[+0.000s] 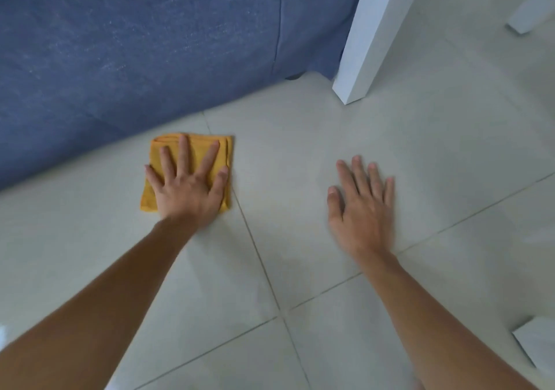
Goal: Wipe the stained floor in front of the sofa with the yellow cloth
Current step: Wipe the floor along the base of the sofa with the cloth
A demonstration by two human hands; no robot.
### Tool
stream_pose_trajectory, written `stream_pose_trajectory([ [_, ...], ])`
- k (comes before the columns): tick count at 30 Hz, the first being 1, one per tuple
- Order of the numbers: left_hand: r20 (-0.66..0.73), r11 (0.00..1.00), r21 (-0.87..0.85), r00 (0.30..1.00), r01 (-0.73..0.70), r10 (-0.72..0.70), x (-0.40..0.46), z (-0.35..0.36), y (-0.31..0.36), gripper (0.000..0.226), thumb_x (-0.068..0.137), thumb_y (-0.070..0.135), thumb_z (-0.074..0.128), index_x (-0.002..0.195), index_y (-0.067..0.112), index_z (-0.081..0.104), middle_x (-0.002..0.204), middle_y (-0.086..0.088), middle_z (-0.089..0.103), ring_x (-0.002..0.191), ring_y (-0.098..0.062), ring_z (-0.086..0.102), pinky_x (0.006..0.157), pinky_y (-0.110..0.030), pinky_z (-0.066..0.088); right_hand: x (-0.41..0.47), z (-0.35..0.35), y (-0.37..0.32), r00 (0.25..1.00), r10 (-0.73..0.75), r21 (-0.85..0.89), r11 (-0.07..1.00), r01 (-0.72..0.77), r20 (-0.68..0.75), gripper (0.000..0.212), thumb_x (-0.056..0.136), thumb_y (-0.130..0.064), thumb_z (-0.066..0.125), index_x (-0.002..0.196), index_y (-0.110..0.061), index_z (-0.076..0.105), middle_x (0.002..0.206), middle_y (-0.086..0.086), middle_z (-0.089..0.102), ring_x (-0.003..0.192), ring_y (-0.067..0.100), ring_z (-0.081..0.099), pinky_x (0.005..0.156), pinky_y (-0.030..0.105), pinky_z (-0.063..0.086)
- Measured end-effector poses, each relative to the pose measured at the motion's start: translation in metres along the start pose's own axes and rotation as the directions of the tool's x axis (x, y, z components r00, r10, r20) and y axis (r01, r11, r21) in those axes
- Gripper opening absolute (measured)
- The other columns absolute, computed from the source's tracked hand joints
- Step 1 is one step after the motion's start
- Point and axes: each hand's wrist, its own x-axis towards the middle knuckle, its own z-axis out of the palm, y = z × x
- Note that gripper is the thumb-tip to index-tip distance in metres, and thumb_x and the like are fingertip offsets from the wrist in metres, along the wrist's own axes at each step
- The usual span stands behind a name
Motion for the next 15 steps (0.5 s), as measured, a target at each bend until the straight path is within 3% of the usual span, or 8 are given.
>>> stream_pose_trajectory([
  [3, -0.007, 0.996, -0.04, 0.997, 0.076, -0.077, 0.057, -0.006, 0.036, 0.064, 0.089, 0.069, 0.009, 0.151, 0.053, 0.004, 0.166, -0.005, -0.002, 0.15, -0.042, -0.005, 0.114, -0.069, -0.003, -0.001, 0.002, 0.001, 0.999, -0.005, 0.008, 1.0, 0.006, -0.033, 0.056, 0.097, -0.044, 0.034, 0.149, -0.026, 0.042, 0.16, 0.002, 0.035, 0.148, 0.029, 0.029, 0.121, 0.055, 0.015],
  [6, 0.003, 0.997, -0.066, 1.0, 0.029, -0.029, 0.09, -0.008, 0.093, 0.066, 0.089, 0.068, 0.007, 0.152, 0.05, 0.005, 0.166, -0.008, 0.005, 0.149, -0.045, -0.003, 0.113, -0.069, -0.006, 0.002, 0.0, 0.002, 1.0, -0.003, 0.035, 0.999, 0.004, -0.024, 0.057, 0.097, -0.046, 0.027, 0.149, -0.027, 0.042, 0.16, 0.0, 0.034, 0.149, 0.027, 0.027, 0.122, 0.054, 0.014],
  [10, 0.004, 0.976, -0.044, 0.977, -0.211, 0.212, 0.085, -0.005, 0.164, 0.064, 0.09, 0.067, 0.007, 0.151, 0.051, 0.004, 0.166, -0.005, -0.004, 0.149, -0.043, -0.007, 0.113, -0.069, -0.007, 0.003, -0.001, 0.004, 0.995, 0.042, 0.241, 0.97, -0.019, -0.09, 0.06, 0.097, -0.045, 0.027, 0.148, -0.019, 0.045, 0.158, 0.003, 0.038, 0.149, 0.022, 0.028, 0.123, 0.05, 0.016],
  [15, 0.042, 0.862, 0.014, 0.861, -0.508, 0.507, 0.027, 0.002, 0.182, 0.061, 0.091, 0.068, 0.008, 0.15, 0.054, 0.001, 0.166, -0.001, -0.01, 0.15, -0.04, -0.009, 0.113, -0.068, -0.005, 0.003, -0.003, 0.01, 0.964, 0.154, 0.562, 0.827, -0.005, -0.218, 0.052, 0.098, -0.034, 0.038, 0.139, -0.007, 0.056, 0.15, 0.016, 0.048, 0.145, 0.031, 0.036, 0.117, 0.052, 0.029],
])
